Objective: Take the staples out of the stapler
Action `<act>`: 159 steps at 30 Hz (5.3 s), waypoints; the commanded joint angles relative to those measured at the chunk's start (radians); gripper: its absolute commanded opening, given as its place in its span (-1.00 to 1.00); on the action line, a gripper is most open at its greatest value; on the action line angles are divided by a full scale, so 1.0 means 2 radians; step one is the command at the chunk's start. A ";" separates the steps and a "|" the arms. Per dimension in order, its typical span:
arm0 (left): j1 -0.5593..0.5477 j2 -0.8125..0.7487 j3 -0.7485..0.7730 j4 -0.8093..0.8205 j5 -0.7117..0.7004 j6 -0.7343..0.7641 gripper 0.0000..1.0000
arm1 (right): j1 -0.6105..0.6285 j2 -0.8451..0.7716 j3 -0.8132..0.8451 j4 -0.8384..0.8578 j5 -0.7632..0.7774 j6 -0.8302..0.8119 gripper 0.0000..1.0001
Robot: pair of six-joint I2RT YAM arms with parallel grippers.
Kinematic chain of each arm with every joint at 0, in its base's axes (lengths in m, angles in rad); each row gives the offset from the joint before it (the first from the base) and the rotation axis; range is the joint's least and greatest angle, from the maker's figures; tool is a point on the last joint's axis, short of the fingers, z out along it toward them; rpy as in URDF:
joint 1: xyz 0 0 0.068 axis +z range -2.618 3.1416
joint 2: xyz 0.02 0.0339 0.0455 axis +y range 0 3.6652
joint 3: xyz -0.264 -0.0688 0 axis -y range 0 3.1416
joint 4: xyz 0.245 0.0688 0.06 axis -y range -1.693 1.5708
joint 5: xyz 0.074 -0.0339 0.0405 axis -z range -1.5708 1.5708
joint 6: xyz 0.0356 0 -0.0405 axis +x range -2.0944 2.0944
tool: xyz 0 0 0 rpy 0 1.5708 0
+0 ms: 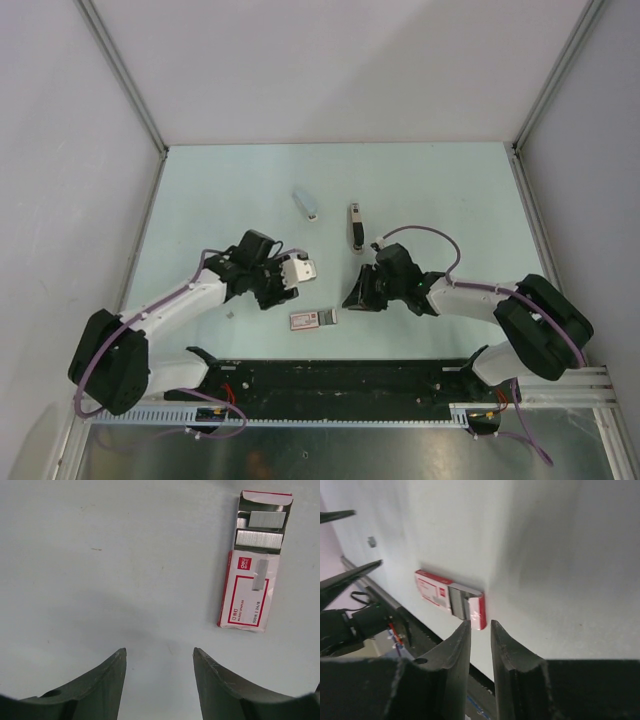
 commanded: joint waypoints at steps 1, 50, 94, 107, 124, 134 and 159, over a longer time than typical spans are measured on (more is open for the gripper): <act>-0.011 0.012 -0.002 0.004 -0.009 0.022 0.22 | -0.006 0.009 -0.006 0.078 -0.046 0.024 -0.44; -0.097 0.055 -0.039 0.052 -0.069 0.038 0.21 | 0.012 0.103 0.003 0.097 -0.074 0.043 -0.64; -0.050 -0.036 -0.069 -0.064 -0.016 0.170 0.37 | 0.037 0.109 0.031 0.075 -0.069 0.040 -0.69; -0.069 0.037 -0.022 -0.056 0.027 0.152 0.38 | 0.037 0.110 0.031 0.078 -0.070 0.041 -0.69; -0.090 0.082 0.001 -0.044 0.041 0.117 0.24 | 0.038 0.115 0.031 0.092 -0.077 0.047 -0.69; -0.097 0.093 0.007 -0.036 0.034 0.104 0.23 | 0.055 0.123 0.045 0.096 -0.083 0.049 -0.67; -0.105 0.096 0.003 -0.032 0.018 0.100 0.22 | 0.071 0.153 0.076 0.095 -0.097 0.039 -0.61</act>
